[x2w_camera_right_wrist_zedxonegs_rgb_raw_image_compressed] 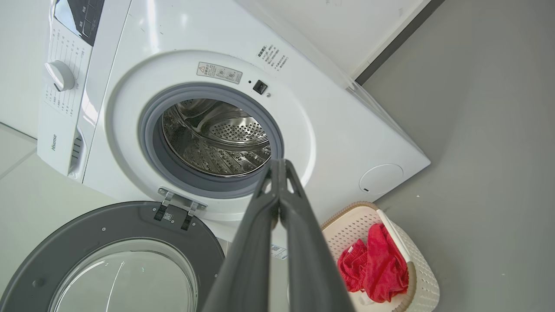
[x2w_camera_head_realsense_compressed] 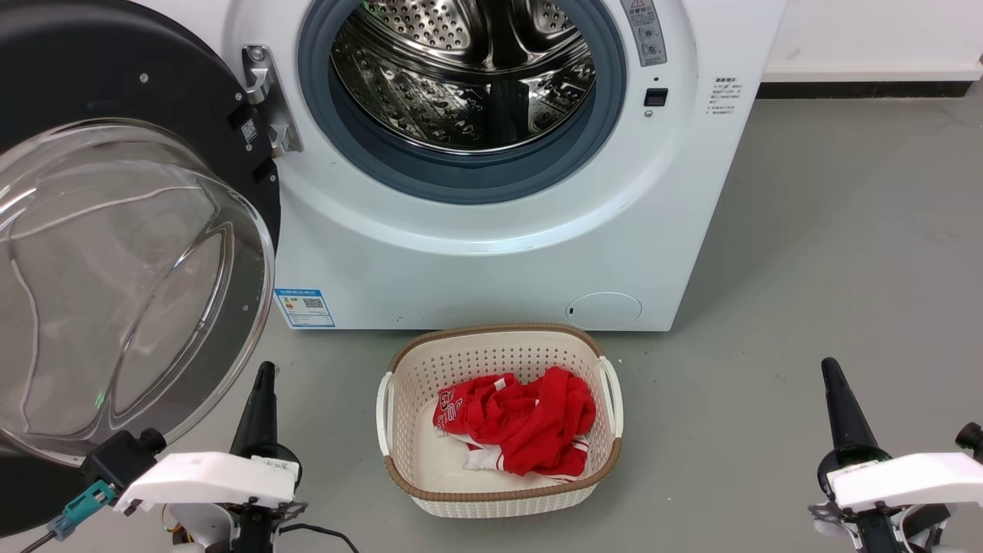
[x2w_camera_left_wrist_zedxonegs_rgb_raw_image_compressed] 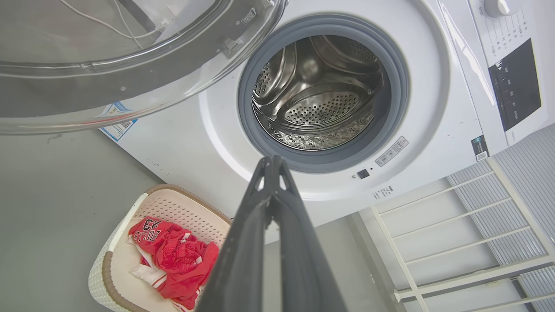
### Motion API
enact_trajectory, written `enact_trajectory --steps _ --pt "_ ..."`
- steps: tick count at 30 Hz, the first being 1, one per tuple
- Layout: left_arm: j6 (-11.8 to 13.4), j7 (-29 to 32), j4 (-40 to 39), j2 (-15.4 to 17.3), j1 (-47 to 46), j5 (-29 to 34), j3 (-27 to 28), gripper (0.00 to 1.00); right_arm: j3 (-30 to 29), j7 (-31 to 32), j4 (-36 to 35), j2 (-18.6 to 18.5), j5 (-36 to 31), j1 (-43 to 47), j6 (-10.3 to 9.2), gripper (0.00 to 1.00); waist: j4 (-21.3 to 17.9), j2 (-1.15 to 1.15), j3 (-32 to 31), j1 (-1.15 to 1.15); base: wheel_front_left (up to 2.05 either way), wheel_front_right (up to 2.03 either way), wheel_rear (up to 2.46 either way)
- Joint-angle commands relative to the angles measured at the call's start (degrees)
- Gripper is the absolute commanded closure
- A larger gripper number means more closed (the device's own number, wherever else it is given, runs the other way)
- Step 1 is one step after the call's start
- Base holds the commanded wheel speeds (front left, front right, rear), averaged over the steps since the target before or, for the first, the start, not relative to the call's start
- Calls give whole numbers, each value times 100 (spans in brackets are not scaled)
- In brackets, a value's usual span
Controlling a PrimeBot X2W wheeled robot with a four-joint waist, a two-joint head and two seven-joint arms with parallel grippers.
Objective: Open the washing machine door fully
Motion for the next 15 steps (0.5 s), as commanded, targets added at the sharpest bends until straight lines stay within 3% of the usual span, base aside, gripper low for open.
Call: enact_trajectory --steps 1,15 --pt "-16 36 -35 9 -128 -131 16 100 -11 29 -23 -5 141 -138 0 100 -1 0 -2 0 0 0 0" --pt "-71 291 52 -9 -138 -1146 99 100 -29 242 100 -5 1167 -219 -1 100 -13 0 -38 0 0 0 0"
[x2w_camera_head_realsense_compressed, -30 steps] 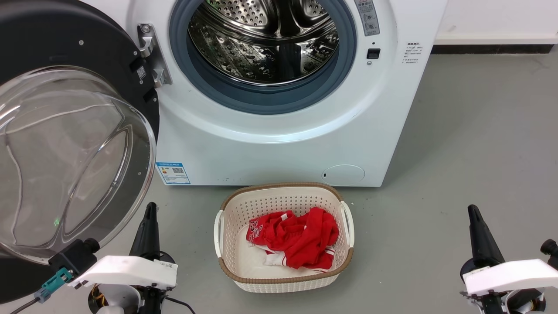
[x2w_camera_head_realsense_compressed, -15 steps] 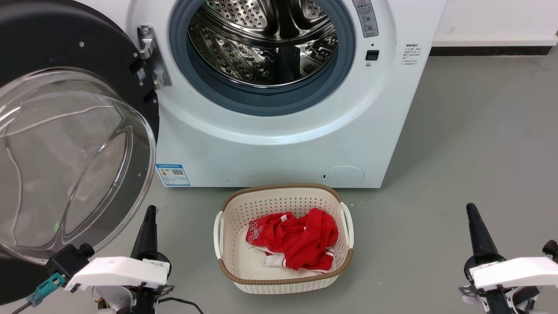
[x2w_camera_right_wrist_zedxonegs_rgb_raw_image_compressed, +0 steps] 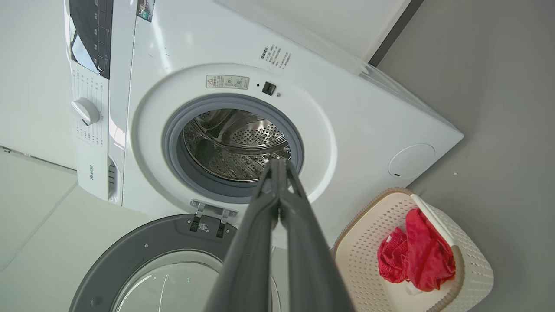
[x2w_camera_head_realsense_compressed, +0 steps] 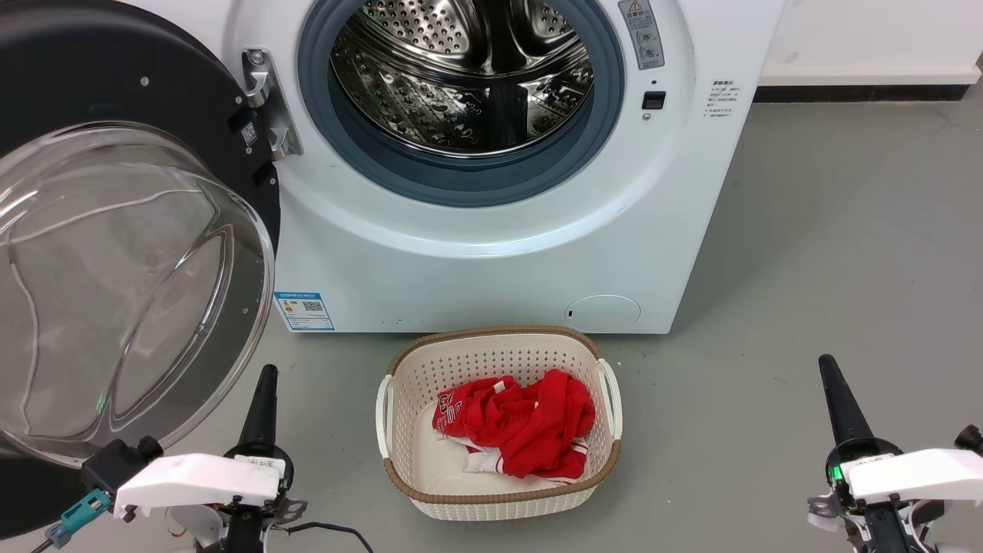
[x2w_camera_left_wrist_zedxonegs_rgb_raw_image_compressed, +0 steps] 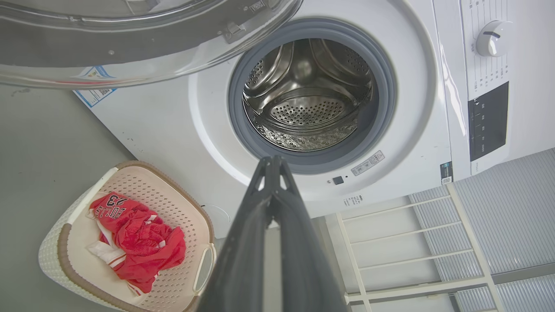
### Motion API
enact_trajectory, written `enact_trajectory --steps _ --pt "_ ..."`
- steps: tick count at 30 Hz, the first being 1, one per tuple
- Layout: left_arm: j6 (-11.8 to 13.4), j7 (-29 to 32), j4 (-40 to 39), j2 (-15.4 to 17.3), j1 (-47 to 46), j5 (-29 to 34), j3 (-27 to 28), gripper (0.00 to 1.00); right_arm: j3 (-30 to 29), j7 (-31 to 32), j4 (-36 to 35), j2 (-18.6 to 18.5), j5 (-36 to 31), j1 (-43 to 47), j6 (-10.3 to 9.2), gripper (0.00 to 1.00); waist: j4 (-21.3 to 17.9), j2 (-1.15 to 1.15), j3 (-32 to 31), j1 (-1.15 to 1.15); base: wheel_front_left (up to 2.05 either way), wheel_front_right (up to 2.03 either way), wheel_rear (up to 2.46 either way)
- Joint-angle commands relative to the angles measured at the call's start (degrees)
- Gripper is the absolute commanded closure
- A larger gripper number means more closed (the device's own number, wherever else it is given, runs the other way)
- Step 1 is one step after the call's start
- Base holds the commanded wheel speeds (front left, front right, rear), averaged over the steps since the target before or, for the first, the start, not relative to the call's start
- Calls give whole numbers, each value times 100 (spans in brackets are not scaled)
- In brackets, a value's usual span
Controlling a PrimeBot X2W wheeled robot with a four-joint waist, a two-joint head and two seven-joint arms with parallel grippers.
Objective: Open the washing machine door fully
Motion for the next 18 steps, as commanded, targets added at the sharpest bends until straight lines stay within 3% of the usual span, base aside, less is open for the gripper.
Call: enact_trajectory --steps 1,18 --pt "-23 36 -26 9 -115 -125 33 100 -12 34 -18 -5 142 -124 -1 100 -1 0 -2 0 0 0 0" --pt "-72 274 59 -9 -114 -1053 99 100 -28 229 98 -4 1074 -194 -1 100 -14 0 -40 0 0 0 0"
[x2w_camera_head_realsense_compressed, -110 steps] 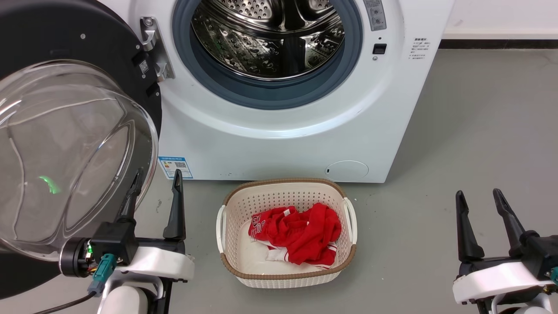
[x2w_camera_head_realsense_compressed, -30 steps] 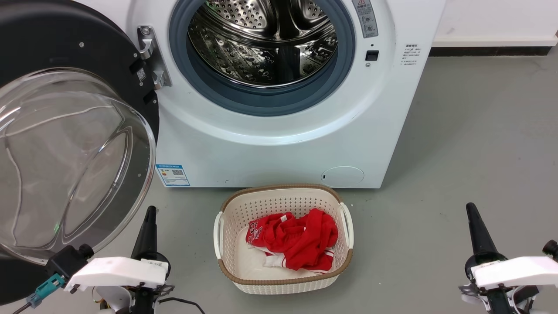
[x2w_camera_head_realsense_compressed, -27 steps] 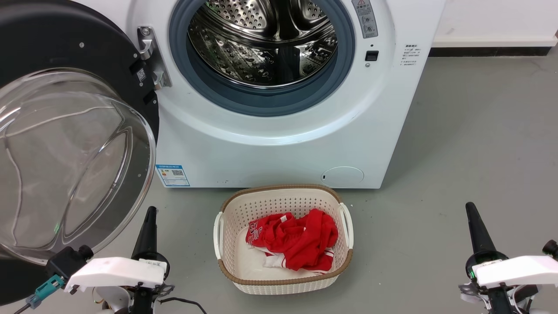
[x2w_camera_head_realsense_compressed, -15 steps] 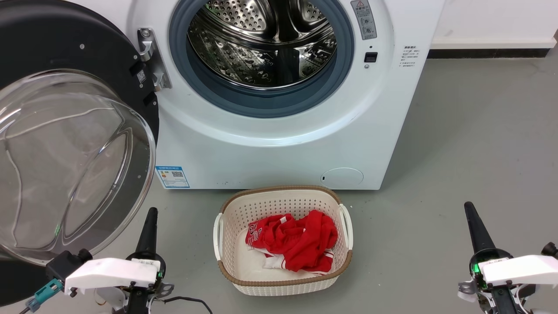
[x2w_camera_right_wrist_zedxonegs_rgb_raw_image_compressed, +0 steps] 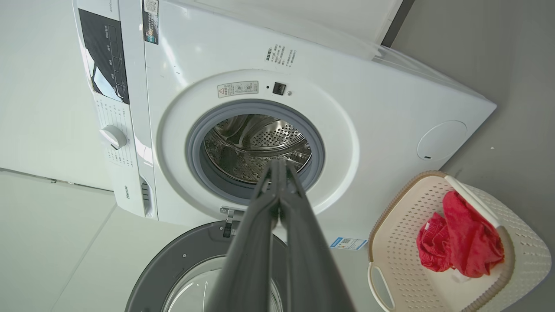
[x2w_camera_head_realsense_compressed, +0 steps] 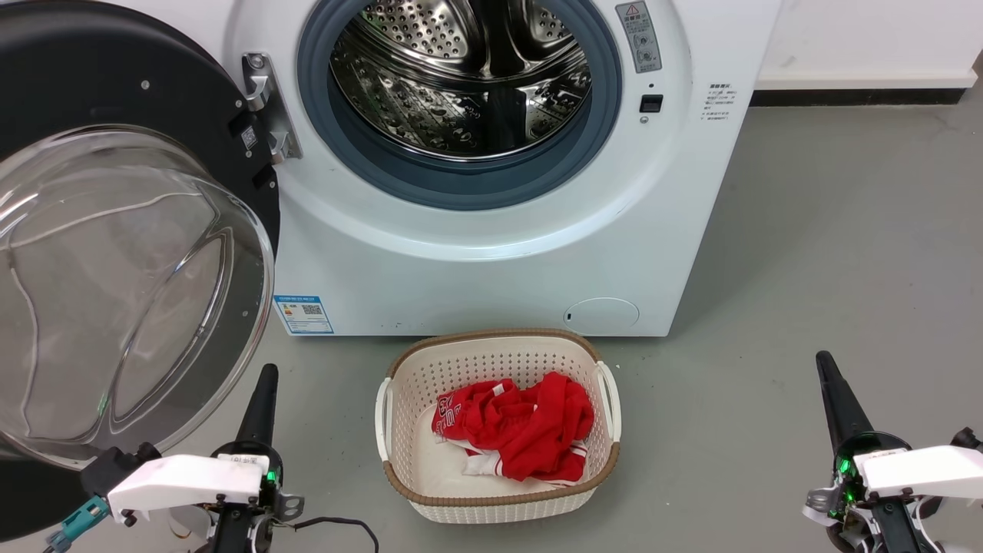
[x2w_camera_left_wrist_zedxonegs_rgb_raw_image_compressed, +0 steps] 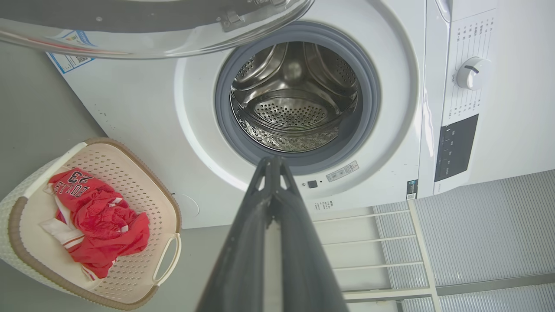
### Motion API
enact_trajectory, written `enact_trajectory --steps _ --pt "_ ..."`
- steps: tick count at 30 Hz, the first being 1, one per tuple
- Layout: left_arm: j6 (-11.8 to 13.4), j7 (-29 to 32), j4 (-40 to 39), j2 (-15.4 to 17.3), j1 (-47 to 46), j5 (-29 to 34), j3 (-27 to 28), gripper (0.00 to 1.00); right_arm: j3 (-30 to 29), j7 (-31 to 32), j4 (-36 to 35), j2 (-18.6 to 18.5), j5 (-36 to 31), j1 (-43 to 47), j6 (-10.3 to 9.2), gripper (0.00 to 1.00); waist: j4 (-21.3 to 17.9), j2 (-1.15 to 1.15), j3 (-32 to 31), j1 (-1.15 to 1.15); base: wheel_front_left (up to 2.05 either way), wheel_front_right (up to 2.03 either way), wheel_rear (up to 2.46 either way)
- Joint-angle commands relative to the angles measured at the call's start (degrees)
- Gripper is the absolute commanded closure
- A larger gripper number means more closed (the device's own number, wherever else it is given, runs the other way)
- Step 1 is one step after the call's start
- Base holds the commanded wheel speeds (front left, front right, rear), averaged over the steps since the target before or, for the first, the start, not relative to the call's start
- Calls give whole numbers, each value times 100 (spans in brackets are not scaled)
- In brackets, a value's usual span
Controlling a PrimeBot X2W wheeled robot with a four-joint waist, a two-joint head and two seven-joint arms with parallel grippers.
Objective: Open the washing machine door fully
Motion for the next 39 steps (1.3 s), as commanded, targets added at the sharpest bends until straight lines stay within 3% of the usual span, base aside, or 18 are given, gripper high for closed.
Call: enact_trajectory --steps 1,39 --pt "-25 49 -4 4 -76 -122 17 100 -11 39 -3 -3 130 -108 -1 100 -1 0 -3 0 0 0 0" --pt "-105 428 133 -29 -78 -1637 136 100 -37 354 190 -2 1664 -215 -2 100 -28 0 -81 0 0 0 0"
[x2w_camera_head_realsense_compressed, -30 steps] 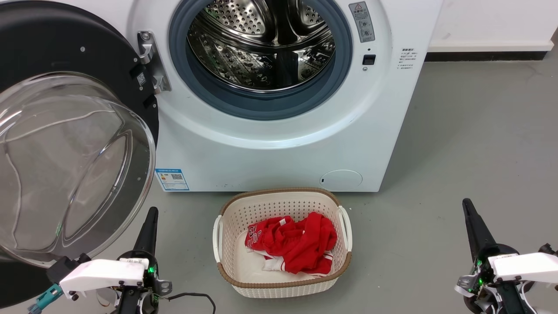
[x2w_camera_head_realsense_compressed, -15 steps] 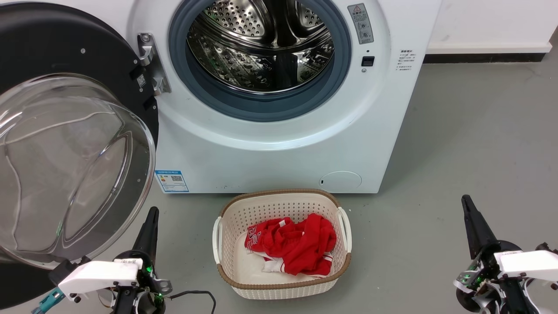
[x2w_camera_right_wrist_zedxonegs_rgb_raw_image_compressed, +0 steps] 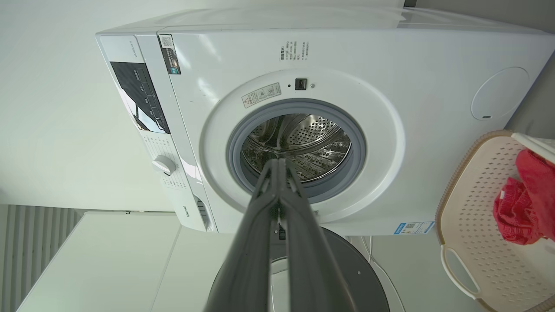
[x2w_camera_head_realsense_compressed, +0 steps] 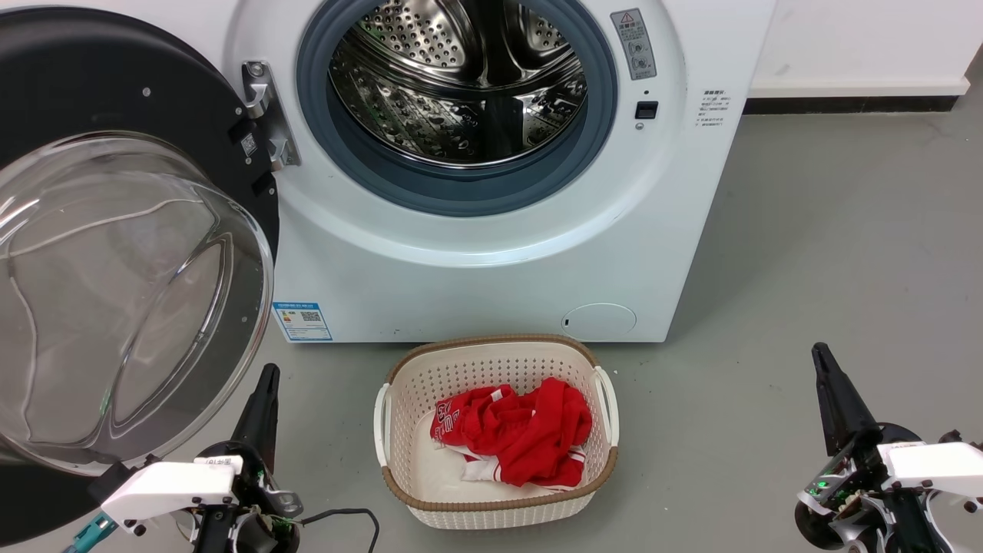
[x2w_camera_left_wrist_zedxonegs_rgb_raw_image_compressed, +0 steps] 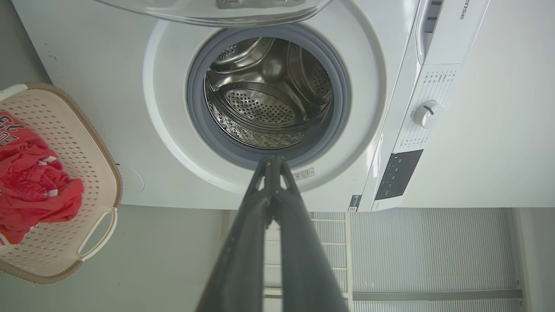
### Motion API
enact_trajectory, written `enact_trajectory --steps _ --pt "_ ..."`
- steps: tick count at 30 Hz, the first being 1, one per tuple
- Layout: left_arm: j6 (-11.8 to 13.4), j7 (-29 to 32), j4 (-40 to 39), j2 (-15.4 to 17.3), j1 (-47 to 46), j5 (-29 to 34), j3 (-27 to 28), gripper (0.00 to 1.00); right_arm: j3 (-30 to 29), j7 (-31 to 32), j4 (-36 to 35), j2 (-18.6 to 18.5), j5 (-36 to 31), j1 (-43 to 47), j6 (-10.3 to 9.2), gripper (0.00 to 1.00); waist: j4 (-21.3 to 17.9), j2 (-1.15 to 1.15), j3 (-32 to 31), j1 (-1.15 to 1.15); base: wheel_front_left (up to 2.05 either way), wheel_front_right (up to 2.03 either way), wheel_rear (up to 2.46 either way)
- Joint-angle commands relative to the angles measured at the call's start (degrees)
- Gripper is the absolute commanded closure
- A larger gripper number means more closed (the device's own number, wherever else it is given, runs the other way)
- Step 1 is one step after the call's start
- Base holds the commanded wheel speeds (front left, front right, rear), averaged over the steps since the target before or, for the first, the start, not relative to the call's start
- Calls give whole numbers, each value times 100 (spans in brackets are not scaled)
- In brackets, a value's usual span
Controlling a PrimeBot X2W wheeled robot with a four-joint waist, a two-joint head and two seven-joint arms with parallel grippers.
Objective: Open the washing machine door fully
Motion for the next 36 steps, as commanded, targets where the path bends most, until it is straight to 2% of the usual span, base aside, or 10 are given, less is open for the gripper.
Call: enact_trajectory --steps 1,36 --pt "-20 17 5 -7 -39 -7 17 100 -6 11 8 -1 22 -62 -2 100 0 0 0 0 0 0 0" --pt "-20 15 4 -7 -38 -8 16 100 -5 9 7 -1 22 -62 -2 100 0 0 0 0 0 0 0"
